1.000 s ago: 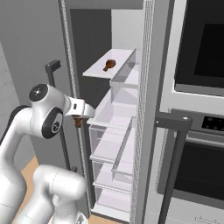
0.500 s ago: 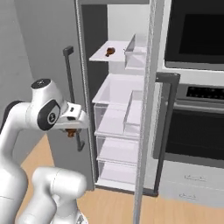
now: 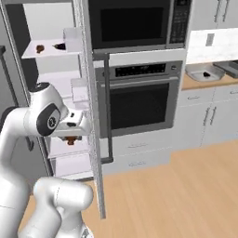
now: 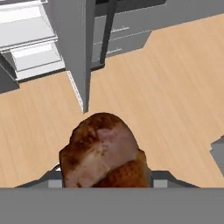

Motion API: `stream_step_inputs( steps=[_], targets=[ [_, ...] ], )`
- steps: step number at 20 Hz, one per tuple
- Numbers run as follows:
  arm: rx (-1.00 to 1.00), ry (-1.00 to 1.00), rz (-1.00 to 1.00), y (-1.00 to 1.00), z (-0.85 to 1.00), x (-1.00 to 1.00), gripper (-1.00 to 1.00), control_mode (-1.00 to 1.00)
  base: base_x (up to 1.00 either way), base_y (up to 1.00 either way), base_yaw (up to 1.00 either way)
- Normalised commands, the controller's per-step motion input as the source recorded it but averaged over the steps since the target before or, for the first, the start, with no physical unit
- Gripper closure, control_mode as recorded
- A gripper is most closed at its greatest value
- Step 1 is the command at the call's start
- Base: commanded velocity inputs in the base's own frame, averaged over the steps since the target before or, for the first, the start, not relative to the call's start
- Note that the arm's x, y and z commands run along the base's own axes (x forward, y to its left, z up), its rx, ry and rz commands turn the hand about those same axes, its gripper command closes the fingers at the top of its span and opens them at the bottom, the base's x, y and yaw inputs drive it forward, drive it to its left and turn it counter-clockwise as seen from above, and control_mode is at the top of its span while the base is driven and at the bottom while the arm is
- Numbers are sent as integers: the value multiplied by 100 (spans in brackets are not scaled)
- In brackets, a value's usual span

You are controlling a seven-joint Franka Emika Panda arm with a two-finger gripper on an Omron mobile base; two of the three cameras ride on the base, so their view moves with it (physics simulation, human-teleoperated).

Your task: Place one eggplant and one chicken drumstick in each tupperware on the nearby counter, to pack two identical lunches.

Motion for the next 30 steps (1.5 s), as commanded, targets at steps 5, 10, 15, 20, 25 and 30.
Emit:
stream_step_inputs(
  steps=[5, 10, 15, 20, 25, 30],
  targets=[
    [0, 0, 0, 0, 0, 0, 100, 100, 14, -100, -50],
    [0, 0, 0, 0, 0, 0, 100, 100, 81, -100, -34],
    [0, 0, 0, 0, 0, 0, 100, 100, 100, -91, -4],
    [0, 0, 0, 0, 0, 0, 100, 100, 100, -24, 19],
    [0, 0, 0, 0, 0, 0, 100, 100, 100, 0, 34],
    [0, 0, 0, 0, 0, 0, 100, 100, 100, -42, 21]
  ],
)
